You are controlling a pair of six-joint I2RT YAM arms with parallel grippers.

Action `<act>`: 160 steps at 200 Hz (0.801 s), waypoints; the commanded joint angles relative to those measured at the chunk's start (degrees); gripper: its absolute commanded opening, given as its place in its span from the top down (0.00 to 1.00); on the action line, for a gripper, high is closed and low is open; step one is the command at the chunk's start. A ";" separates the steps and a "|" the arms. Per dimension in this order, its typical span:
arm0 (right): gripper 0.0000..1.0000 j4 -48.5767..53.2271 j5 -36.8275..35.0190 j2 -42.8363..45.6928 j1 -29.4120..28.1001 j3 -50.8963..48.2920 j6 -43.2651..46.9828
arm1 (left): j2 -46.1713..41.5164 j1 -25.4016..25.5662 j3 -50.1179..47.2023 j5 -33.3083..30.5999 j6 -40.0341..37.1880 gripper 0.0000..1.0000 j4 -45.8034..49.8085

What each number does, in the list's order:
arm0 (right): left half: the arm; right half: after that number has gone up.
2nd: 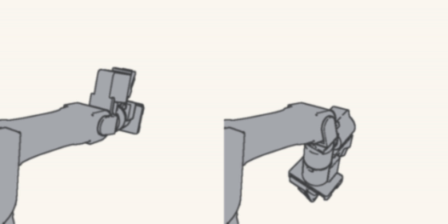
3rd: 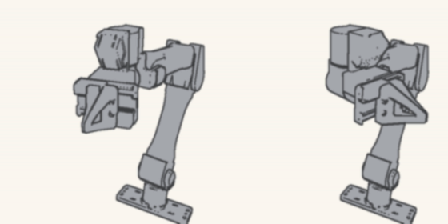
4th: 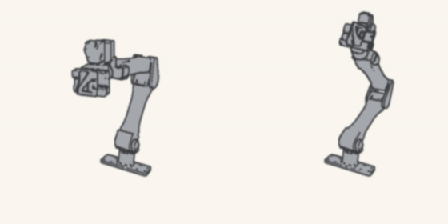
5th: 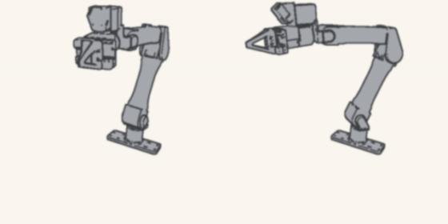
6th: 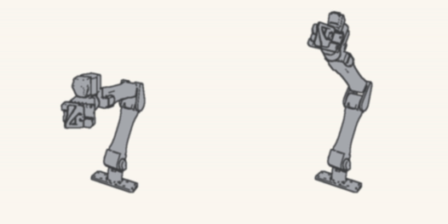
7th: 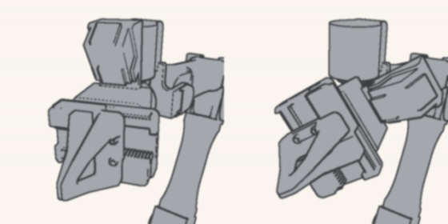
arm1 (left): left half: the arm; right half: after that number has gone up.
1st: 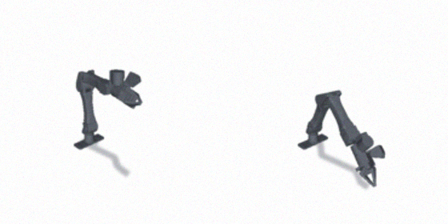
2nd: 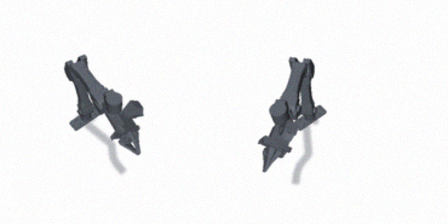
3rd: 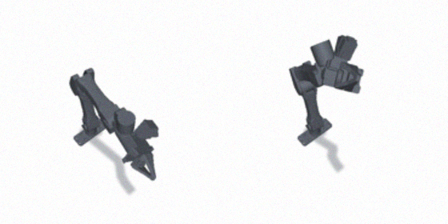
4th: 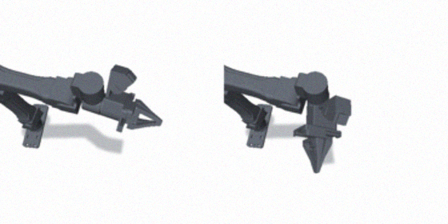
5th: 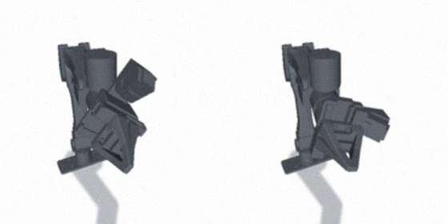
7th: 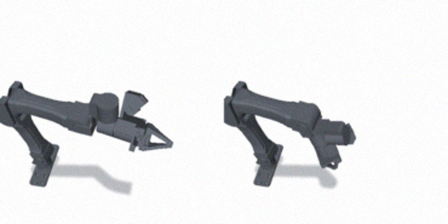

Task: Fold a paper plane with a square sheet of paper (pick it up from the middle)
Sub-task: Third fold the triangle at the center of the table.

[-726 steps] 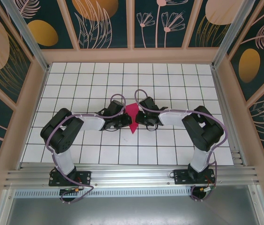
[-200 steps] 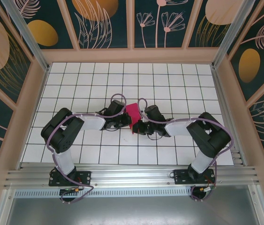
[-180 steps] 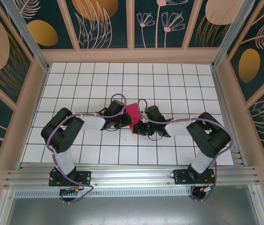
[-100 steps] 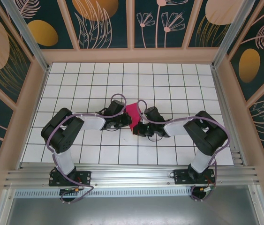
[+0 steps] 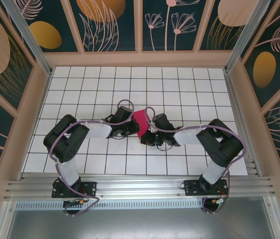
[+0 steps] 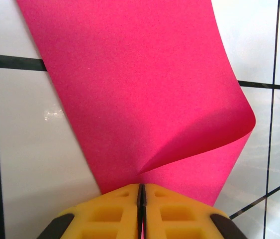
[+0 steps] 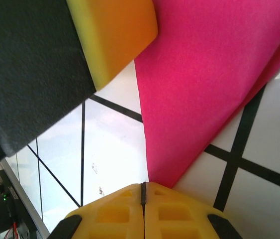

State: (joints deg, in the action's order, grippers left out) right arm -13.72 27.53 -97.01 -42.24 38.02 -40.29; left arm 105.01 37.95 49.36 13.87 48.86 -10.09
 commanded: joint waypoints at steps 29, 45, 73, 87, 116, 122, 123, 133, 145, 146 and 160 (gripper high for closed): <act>0.94 2.81 -1.16 -1.90 -0.65 1.31 1.10 | 1.77 0.09 -0.49 -2.27 -0.41 0.88 2.18; 0.93 3.98 -1.92 -1.48 -0.65 1.91 0.85 | 1.67 0.09 -0.33 -2.27 -0.43 0.88 2.27; 0.92 5.04 -2.42 4.06 -0.57 3.34 1.43 | 1.58 0.07 -0.06 -2.27 -0.65 0.88 2.61; 0.92 6.06 -4.36 7.52 -0.01 3.93 2.09 | 1.60 0.10 0.02 -2.27 -0.70 0.88 2.70; 0.95 8.09 -6.24 8.97 3.59 3.88 3.54 | 1.59 0.07 0.21 -2.20 -0.65 0.88 2.70; 0.95 7.80 -5.71 8.44 4.47 3.70 3.71 | 1.68 0.08 0.20 -2.19 -0.70 0.88 2.57; 0.95 7.72 -5.68 8.39 4.59 3.71 3.72 | 1.69 0.05 0.20 -2.19 -0.70 0.88 2.55; 0.96 7.09 -4.94 7.54 5.68 3.68 3.89 | 1.73 0.10 0.16 -2.21 -0.63 0.88 2.53; 0.96 6.69 -4.28 6.61 6.44 4.30 4.16 | 1.76 0.08 0.20 -2.02 -0.69 0.88 2.53; 0.96 6.64 -4.21 6.51 6.45 4.37 4.16 | 1.77 0.09 0.20 -2.01 -0.69 0.88 2.53; 0.96 6.42 -3.89 5.02 6.84 5.40 4.64 | 1.65 0.10 0.29 -1.98 -0.72 0.88 2.68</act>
State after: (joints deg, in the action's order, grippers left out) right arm -7.88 23.33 -89.56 -35.94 41.54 -37.58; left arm 105.01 37.95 49.39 13.87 48.86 -10.09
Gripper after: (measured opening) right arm 0.050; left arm 0.122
